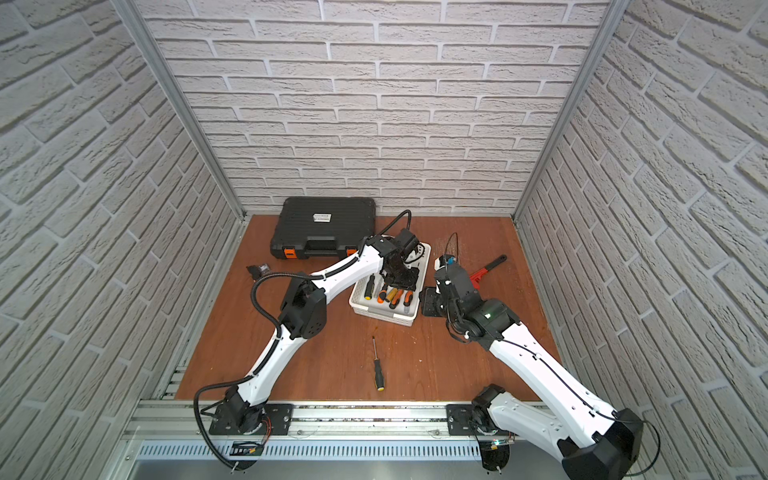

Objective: Put the screwdriver in the bin
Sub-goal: 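Carry the orange-handled screwdriver into the basket and open the left gripper, then withdraw the left gripper while the right gripper reaches the yellow-black screwdriver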

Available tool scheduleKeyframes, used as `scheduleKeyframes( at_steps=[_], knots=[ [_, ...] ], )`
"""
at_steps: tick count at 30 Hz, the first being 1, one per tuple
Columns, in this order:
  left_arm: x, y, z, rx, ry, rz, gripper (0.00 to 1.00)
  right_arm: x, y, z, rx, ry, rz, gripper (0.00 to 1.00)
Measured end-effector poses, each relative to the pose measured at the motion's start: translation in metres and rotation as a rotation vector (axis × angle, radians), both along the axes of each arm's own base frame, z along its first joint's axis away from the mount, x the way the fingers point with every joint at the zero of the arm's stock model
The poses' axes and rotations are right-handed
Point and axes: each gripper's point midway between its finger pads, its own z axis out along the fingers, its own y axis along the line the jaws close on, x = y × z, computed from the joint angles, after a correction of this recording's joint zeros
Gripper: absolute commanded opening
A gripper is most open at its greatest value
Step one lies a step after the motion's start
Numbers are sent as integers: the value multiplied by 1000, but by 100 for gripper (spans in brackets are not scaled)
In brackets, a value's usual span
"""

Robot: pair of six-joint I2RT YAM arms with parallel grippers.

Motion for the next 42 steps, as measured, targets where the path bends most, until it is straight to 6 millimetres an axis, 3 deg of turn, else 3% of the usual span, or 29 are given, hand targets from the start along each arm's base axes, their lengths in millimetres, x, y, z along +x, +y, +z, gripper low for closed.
scheduleKeyframes(
  at_steps=[7, 18, 21, 24, 28, 32, 36, 42],
  knots=[
    [2, 1, -1, 5, -3, 15, 34, 0, 1, -9, -8, 27, 5, 41],
    [4, 8, -8, 21, -22, 32, 36, -1, 3, -10, 0, 35, 6, 41],
    [3, 17, 6, 7, -41, 44, 37, -1, 3, -10, 0, 36, 6, 41],
    [3, 29, 33, -33, -80, 63, 37, -1, 4, -11, 4, 43, 5, 41],
    [5, 51, 84, -116, -156, 105, 39, 0, 6, -16, 0, 61, 7, 41],
    [-1, 79, 117, -161, -226, 143, 44, 1, 10, -26, -14, 102, 19, 40],
    [-25, 119, 119, -133, -260, 182, 50, -9, 23, -35, -74, 136, 77, 41],
    [-63, 184, 99, -57, -296, 254, 59, -43, 56, -49, -165, 175, 229, 48]
  ],
)
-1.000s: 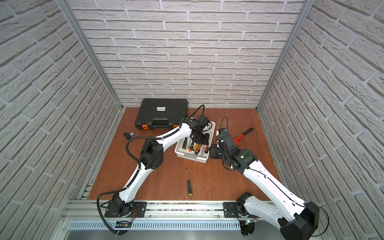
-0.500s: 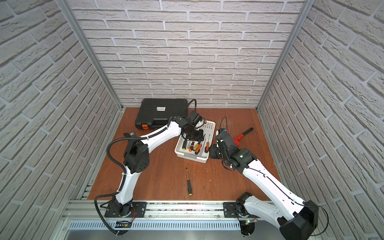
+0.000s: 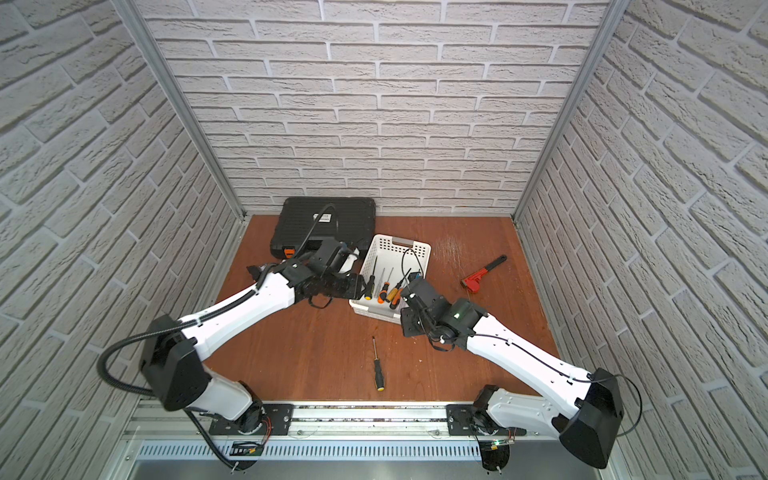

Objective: Put the screwdriver in the bin
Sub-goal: 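Withdraw the left gripper while the right gripper reaches the yellow-black screwdriver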

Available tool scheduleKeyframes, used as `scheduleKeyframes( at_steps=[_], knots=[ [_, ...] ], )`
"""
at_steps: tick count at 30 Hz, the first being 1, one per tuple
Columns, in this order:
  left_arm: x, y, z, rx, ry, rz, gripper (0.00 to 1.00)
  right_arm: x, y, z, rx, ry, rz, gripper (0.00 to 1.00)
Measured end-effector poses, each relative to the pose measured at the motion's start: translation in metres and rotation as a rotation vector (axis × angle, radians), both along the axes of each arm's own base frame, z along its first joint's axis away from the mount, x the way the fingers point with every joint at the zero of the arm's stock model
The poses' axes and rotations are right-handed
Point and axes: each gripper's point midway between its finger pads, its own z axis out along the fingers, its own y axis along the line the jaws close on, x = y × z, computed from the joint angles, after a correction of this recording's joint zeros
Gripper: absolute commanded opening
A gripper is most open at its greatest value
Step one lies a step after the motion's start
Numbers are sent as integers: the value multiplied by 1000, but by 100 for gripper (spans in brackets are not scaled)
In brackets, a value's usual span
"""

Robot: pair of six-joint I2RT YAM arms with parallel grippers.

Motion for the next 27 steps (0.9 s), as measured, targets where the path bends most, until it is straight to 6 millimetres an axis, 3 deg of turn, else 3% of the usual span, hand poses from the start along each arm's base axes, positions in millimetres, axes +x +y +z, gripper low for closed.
scheduleKeyframes(
  at_steps=[6, 11, 18, 27],
  knots=[
    [-20, 58, -8, 35, -69, 130, 64, -25, 22, -36, -75, 86, 66, 51],
    [-25, 88, -14, 42, -92, 226, 64, -47, 50, -68, -124, 160, 122, 55],
    [-24, 106, -27, 57, -82, 309, 64, -82, 80, -103, -151, 252, 176, 60],
    [-21, 116, -28, 49, -80, 358, 64, -82, 88, -130, -165, 309, 132, 63]
  ],
)
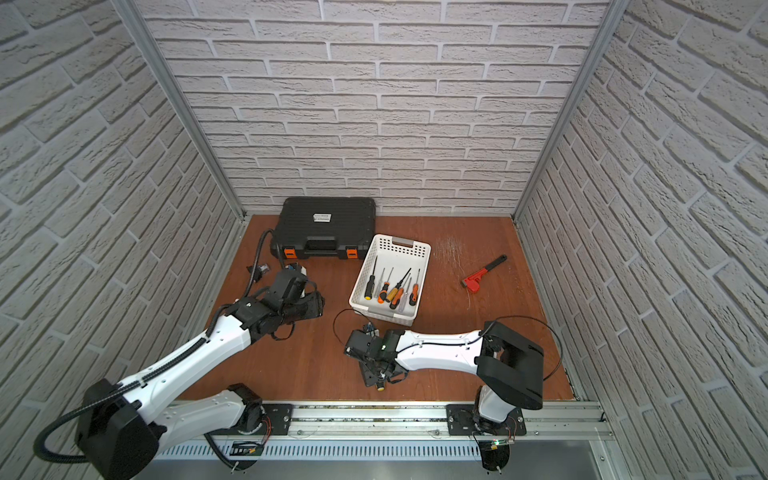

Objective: Put the screwdriver in the bin
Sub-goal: 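Withdraw the left gripper while the right gripper reaches the yellow-black screwdriver, then grasp the yellow-black screwdriver with the right gripper and lift it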

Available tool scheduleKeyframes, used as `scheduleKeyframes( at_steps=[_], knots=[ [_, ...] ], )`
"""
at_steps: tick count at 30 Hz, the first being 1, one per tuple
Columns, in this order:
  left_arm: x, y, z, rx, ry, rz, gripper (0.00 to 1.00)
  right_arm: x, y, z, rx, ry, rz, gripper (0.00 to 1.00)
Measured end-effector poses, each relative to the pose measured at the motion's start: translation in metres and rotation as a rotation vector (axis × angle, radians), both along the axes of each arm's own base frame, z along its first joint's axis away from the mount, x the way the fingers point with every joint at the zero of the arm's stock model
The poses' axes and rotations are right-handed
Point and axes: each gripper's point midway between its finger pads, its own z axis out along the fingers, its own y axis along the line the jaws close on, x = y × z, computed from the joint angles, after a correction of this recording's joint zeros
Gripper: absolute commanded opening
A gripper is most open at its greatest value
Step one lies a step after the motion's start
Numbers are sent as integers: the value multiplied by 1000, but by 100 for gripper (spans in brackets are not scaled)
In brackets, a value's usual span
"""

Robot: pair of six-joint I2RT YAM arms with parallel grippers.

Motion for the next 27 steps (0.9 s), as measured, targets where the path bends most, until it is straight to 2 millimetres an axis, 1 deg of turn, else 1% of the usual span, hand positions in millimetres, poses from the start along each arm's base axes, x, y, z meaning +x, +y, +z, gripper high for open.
scheduleKeyframes(
  at_steps=[8, 16, 20, 25, 26, 27],
  knots=[
    [1, 1, 0, -2, 1, 9, 64, 3, 4, -10, 17, 33, -37, 54],
    [2, 3, 0, 2, 1, 15, 63, 4, 6, -12, 13, 40, -45, 40],
    [2, 6, 0, 6, 0, 25, 63, 4, 7, -12, 13, 46, -45, 29],
    [4, 9, 1, 6, -6, 37, 63, 2, 6, -12, 16, 55, -45, 19],
    [4, 10, 1, 5, -7, 38, 63, 2, 5, -12, 18, 55, -43, 14],
    [4, 10, 2, 5, -8, 40, 63, 2, 5, -12, 19, 54, -44, 6]
  ],
)
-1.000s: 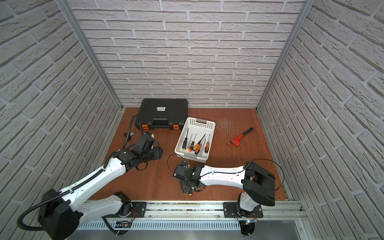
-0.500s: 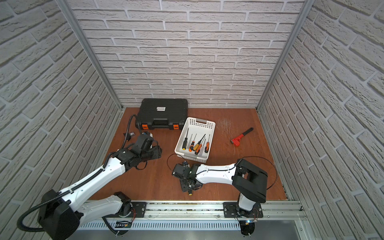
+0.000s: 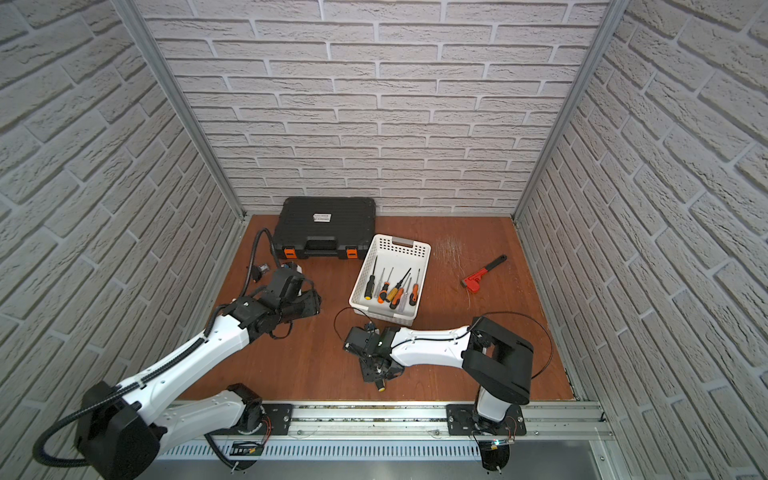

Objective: Put the screwdriver in the bin
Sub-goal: 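Grasp the yellow-black screwdriver with the right gripper and lift it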

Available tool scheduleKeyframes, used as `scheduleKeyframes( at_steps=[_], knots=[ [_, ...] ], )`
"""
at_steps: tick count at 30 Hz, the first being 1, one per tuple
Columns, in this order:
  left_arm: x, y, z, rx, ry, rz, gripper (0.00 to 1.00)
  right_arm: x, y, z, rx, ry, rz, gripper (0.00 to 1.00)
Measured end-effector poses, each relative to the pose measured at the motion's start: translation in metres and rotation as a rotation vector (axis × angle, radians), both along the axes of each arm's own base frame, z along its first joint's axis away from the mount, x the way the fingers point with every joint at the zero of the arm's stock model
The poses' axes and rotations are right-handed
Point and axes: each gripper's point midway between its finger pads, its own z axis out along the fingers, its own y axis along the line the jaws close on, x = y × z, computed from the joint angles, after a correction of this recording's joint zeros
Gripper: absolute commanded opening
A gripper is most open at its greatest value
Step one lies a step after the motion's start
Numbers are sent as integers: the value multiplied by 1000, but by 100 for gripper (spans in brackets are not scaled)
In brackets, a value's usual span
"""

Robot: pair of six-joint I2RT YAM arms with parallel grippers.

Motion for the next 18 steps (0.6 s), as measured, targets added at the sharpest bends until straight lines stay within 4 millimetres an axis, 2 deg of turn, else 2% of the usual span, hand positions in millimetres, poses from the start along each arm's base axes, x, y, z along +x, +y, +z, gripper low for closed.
scheduleKeyframes(
  at_steps=[5, 10, 13, 18],
  knots=[
    [1, 3, 2, 2, -9, 8, 63, -4, -6, 0, 13, 34, -9, 6],
    [4, 27, 12, -7, -45, 83, 63, -16, -20, 14, -7, 68, 33, 6],
    [2, 42, 18, -16, -70, 125, 63, -16, -28, 36, -18, 46, 72, 6],
    [0, 59, 25, -11, -90, 165, 63, -1, -22, 95, 83, -27, 92, 6]
  ],
)
